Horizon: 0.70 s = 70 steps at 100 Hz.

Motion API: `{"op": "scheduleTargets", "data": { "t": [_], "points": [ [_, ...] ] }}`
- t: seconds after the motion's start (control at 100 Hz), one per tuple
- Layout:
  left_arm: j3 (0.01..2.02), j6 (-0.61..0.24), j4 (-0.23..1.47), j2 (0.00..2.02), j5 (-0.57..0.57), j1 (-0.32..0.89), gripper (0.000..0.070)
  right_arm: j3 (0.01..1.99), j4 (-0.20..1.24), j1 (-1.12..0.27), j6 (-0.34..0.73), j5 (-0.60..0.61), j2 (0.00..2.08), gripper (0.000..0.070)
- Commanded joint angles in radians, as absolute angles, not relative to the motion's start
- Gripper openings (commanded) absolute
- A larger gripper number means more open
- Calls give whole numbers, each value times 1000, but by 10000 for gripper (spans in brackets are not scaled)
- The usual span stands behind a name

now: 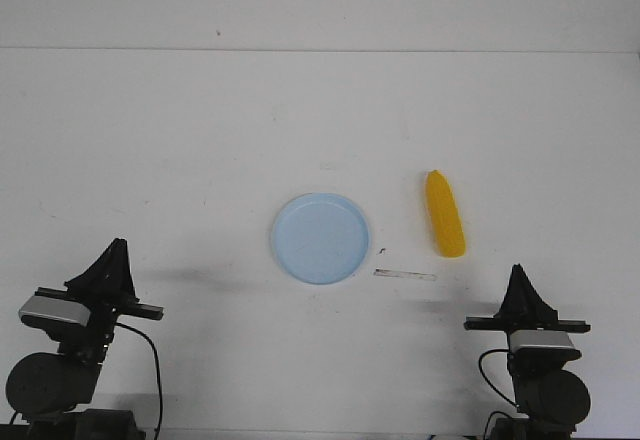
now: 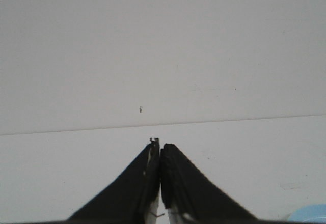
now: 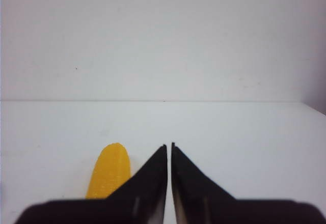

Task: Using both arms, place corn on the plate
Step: 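Reach the right gripper to the yellow corn cob and grasp it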

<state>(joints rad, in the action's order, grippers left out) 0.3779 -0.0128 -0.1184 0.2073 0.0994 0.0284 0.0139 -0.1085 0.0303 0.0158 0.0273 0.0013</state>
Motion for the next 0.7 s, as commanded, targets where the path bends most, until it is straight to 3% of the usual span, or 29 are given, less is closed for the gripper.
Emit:
{"op": "scheduleTargets", "data": {
  "t": [0.0,0.36,0.42,0.49,0.69],
  "points": [
    [387,0,-130,206,96,27,1,13,-119,32,29,27,1,11],
    [387,0,-128,206,96,27,1,13,-215,32,32,15,1,10],
    [387,0,-128,206,96,27,1,18,-246,32,100,-9,3,9],
    [387,0,-128,206,96,27,1,52,-226,32,154,-23,11,7],
    [387,0,-128,206,96,27,1,225,-122,25,147,-23,154,7]
  ]
}}
